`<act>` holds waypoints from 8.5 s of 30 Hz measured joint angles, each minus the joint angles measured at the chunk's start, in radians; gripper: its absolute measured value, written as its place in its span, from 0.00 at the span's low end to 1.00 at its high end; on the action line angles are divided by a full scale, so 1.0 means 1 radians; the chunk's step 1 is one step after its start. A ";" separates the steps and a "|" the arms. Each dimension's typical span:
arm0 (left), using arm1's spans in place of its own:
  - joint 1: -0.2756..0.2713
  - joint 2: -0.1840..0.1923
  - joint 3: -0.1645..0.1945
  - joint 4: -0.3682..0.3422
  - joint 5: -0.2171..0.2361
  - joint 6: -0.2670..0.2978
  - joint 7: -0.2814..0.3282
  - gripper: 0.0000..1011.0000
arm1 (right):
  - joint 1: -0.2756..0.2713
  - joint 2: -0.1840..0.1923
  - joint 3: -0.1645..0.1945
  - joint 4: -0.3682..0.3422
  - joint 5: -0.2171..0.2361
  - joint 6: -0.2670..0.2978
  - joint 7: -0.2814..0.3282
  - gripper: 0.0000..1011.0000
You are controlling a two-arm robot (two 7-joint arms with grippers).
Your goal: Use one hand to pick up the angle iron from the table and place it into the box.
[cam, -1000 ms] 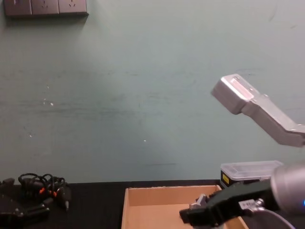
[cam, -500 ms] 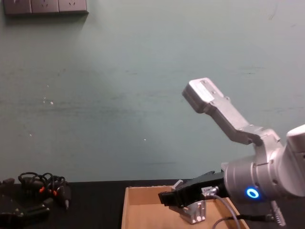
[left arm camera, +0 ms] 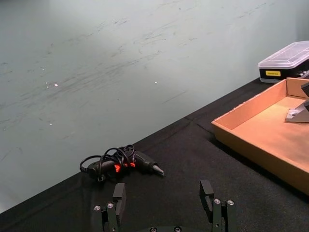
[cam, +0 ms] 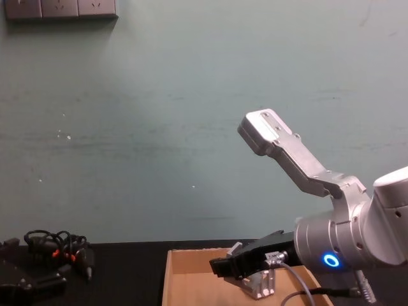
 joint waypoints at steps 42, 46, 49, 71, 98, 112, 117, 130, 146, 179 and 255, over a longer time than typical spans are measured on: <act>0.000 0.000 0.000 0.000 0.000 0.000 0.000 0.99 | -0.073 0.061 0.025 -0.156 -0.001 0.068 0.065 0.99; 0.000 0.000 0.000 0.000 0.000 0.000 0.000 0.99 | -0.110 0.091 0.036 -0.233 0.008 0.099 0.088 0.99; 0.000 0.000 0.000 0.000 0.000 0.000 0.000 0.99 | -0.143 0.118 0.044 -0.294 0.019 0.123 0.104 0.99; 0.000 0.000 0.000 0.000 0.000 0.000 0.000 0.99 | -0.320 0.282 0.019 -0.693 -0.005 0.500 0.128 0.99; 0.000 0.000 0.000 0.000 0.000 0.000 0.000 0.99 | -0.310 0.210 -0.019 -0.718 -0.042 0.793 0.147 0.99; 0.000 0.000 0.000 0.000 0.000 0.000 0.000 0.99 | -0.311 0.215 -0.018 -0.722 -0.042 0.787 0.147 0.99; 0.000 0.000 0.000 0.000 0.000 0.000 0.000 0.99 | -0.311 0.215 -0.018 -0.723 -0.042 0.786 0.147 0.99; 0.000 0.000 0.000 0.000 0.000 0.000 0.000 0.99 | -0.311 0.217 -0.018 -0.724 -0.042 0.785 0.147 0.99; 0.000 0.000 0.000 0.000 0.000 0.000 0.000 0.99 | -0.332 0.238 0.007 -0.725 -0.061 0.714 0.144 0.99; 0.000 0.000 0.000 0.000 0.000 0.000 0.000 0.99 | -0.380 0.178 -0.021 -0.680 -0.149 0.614 0.156 0.99; 0.000 0.000 0.000 0.000 0.000 0.000 0.000 0.99 | -0.220 -0.024 0.150 -0.427 -0.225 0.346 0.060 0.06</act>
